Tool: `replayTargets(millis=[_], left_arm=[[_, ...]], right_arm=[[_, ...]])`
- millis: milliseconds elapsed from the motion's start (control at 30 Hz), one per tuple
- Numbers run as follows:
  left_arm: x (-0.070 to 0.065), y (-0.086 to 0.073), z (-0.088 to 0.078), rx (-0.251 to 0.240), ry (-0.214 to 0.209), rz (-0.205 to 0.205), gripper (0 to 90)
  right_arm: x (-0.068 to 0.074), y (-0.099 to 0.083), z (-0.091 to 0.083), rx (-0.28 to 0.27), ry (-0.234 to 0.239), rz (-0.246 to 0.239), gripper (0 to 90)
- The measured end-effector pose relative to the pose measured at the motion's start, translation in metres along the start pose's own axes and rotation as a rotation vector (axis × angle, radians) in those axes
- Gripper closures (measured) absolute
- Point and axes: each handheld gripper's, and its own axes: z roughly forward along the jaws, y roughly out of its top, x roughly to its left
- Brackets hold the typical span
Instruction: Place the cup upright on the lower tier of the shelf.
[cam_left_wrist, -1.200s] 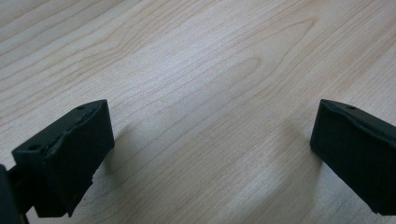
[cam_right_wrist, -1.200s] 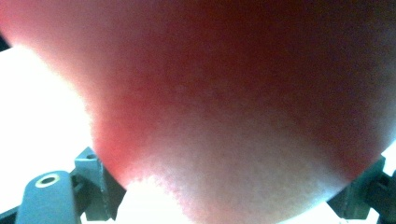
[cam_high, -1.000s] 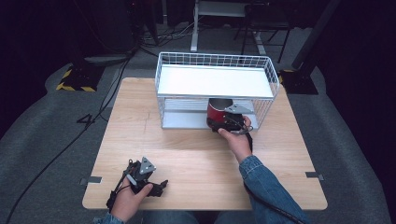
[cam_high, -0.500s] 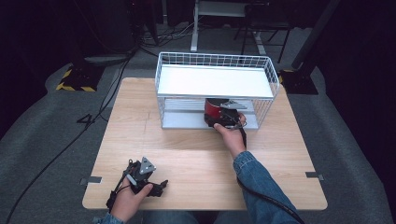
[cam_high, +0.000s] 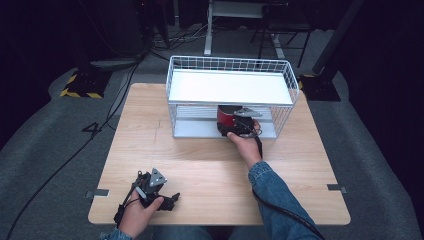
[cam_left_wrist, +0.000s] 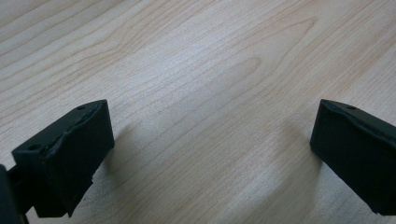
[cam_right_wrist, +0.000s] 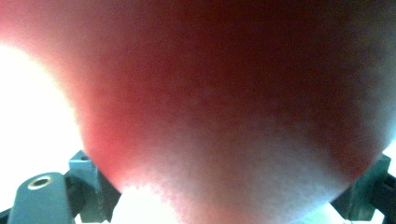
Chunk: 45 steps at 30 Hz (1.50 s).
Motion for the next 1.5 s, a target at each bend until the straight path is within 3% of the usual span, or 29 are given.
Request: replayTargets(millis=[233, 533, 767, 1233, 1500], left_arm=[[0.000, 0.000, 0.000, 0.000, 0.000, 0.001, 0.1], [0.000, 0.000, 0.000, 0.001, 0.001, 0.005, 0.1], [0.000, 0.000, 0.000, 0.001, 0.002, 0.004, 0.1], [0.001, 0.002, 0.001, -0.004, 0.004, 0.003, 0.0], [0.001, 0.002, 0.002, -0.004, 0.002, 0.004, 0.0]], right_arm=[[0.000, 0.000, 0.000, -0.012, -0.013, -0.050, 15.1], [0.001, -0.004, -0.006, -0.006, -0.014, -0.055, 15.6], [-0.004, -0.010, -0.014, 0.050, 0.012, -0.094, 15.8], [-0.009, -0.008, -0.068, 0.035, 0.074, -0.100, 15.8], [-0.011, 0.003, -0.107, 0.025, 0.107, -0.137, 15.8]])
